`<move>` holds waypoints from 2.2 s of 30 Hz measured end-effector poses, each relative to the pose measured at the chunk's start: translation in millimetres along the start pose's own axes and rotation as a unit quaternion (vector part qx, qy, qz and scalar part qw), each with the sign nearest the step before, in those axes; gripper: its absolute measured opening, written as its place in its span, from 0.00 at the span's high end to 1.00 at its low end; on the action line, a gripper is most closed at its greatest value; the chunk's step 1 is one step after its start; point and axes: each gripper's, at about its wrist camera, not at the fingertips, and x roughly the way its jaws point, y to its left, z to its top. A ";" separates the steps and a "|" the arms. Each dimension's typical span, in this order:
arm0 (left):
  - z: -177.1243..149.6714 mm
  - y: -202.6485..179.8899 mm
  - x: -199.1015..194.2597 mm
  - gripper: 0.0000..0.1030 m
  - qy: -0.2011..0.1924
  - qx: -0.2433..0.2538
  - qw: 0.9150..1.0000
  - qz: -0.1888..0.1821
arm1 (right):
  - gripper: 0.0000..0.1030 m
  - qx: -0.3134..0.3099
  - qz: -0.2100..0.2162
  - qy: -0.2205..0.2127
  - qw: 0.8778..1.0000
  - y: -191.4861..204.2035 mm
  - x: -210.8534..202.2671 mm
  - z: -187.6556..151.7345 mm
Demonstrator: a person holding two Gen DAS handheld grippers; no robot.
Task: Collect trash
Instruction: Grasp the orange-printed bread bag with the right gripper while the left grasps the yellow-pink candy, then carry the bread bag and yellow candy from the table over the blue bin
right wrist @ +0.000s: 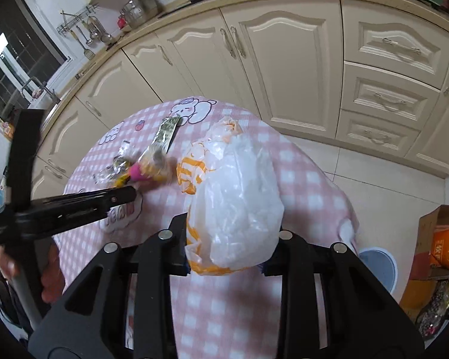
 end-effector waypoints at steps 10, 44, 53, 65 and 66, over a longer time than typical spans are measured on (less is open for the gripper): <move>-29.6 -22.8 -30.3 0.95 -0.023 0.024 0.999 -0.012 | 0.71 0.019 -0.009 -0.024 1.000 -27.7 -46.8 -28.9; -167.6 -315.5 -62.8 0.95 -0.008 0.271 0.957 -0.102 | 0.71 0.229 -0.094 -0.083 0.965 -228.4 -203.9 -176.1; -164.5 -341.6 3.6 0.36 0.041 0.263 0.963 -0.051 | 0.69 0.266 -0.091 -0.064 0.958 -257.5 -195.4 -200.7; -160.9 -310.3 1.0 0.36 0.037 0.247 0.967 -0.042 | 0.19 0.265 -0.100 -0.043 0.958 -246.0 -162.8 -175.9; -159.5 -307.8 0.1 0.36 0.036 0.245 0.968 -0.042 | 0.19 0.262 -0.099 -0.042 0.959 -245.0 -161.5 -173.6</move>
